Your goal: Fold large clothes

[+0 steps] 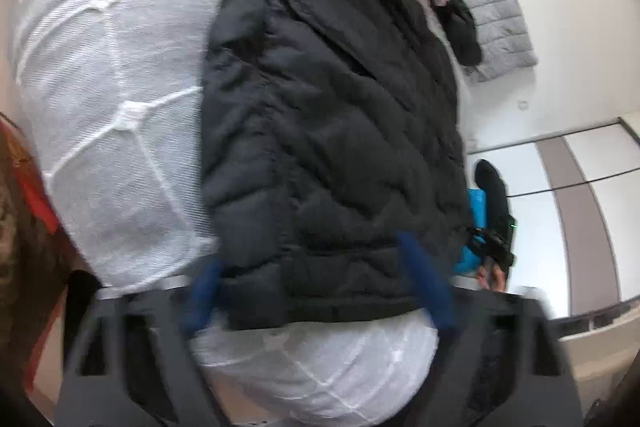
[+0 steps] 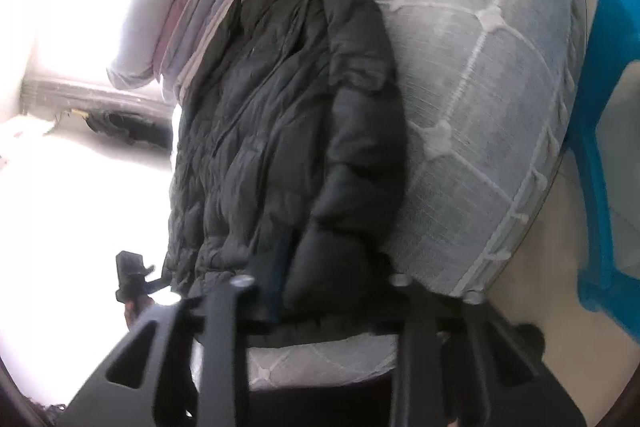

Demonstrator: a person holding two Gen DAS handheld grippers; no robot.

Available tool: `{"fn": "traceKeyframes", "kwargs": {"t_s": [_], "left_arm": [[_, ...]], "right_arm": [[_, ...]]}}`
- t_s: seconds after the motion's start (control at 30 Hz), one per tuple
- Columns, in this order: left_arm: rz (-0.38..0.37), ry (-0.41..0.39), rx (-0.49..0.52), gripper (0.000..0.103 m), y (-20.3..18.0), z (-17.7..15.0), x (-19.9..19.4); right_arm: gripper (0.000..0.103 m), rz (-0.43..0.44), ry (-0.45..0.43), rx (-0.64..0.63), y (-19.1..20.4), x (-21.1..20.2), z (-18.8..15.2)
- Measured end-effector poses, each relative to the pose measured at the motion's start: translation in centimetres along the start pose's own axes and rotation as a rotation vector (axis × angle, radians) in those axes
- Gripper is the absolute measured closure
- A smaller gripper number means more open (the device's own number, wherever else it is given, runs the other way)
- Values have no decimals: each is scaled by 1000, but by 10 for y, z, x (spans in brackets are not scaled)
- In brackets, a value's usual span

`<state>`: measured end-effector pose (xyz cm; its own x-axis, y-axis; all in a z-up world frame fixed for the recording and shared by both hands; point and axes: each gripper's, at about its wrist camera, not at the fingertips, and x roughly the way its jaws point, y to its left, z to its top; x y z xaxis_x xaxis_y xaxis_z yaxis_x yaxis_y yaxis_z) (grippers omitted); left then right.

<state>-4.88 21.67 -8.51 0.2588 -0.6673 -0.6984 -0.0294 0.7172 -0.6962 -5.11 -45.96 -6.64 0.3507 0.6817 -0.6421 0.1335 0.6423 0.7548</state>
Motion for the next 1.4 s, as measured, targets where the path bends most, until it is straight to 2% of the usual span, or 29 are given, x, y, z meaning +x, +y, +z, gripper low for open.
{"fn": "traceKeyframes", "kwargs": {"t_s": [0.03, 0.07, 0.17, 0.27, 0.33, 0.4, 0.43, 0.5, 0.57, 0.7, 0.83, 1.0, 1.23, 1.27, 1.3, 1.33, 1.37, 1.4], "left_arm": [[-3, -3, -11, 82, 4, -1, -1], [-33, 3, -23, 88, 7, -2, -1], [-12, 6, 51, 91, -3, -6, 2], [17, 30, 47, 91, -4, -6, 10], [21, 35, 30, 82, -2, -5, 11], [-21, 44, -7, 63, -1, -6, 13], [-66, 44, -12, 53, -2, -6, 14], [-110, 54, 37, 26, -12, -8, 17], [-102, 66, 101, 17, -24, -10, 21], [-103, 65, 103, 15, -30, -11, 23], [-153, 63, 15, 15, -16, -7, 13], [-164, 48, -10, 15, -4, -10, 6], [-179, 35, -26, 15, 3, -10, 5], [-169, 18, -18, 28, 3, -11, 4], [-134, 9, -9, 58, 3, -11, 5], [-99, 11, -18, 75, 7, -10, 6], [-62, -1, -44, 88, 13, -11, 6], [-49, -11, -47, 91, 15, -11, 6]], "right_arm": [[81, 9, -9, 0, 0, -2, -2], [83, 18, -23, -2, 1, -4, -5], [84, 73, -41, -8, 3, -10, -8], [84, 96, -36, 4, -1, -6, -8], [84, 98, -30, 14, -6, -3, -7], [79, 127, -13, 36, -13, 2, -7], [76, 120, -14, 44, -15, 4, -7], [63, 140, -1, 54, -18, 8, -8], [58, 157, -10, 55, -17, 9, -8], [58, 179, -8, 82, -20, 9, -8], [58, 191, -10, 89, -26, 9, -10], [58, 221, -17, 123, -39, 7, -12], [59, 212, -27, 130, -40, 5, -15], [63, 194, -29, 122, -40, 5, -15], [71, 161, -32, 111, -38, 4, -16], [74, 148, -36, 106, -36, 5, -17], [80, 142, -44, 107, -35, 4, -19], [85, 138, -48, 107, -35, 5, -21]]}}
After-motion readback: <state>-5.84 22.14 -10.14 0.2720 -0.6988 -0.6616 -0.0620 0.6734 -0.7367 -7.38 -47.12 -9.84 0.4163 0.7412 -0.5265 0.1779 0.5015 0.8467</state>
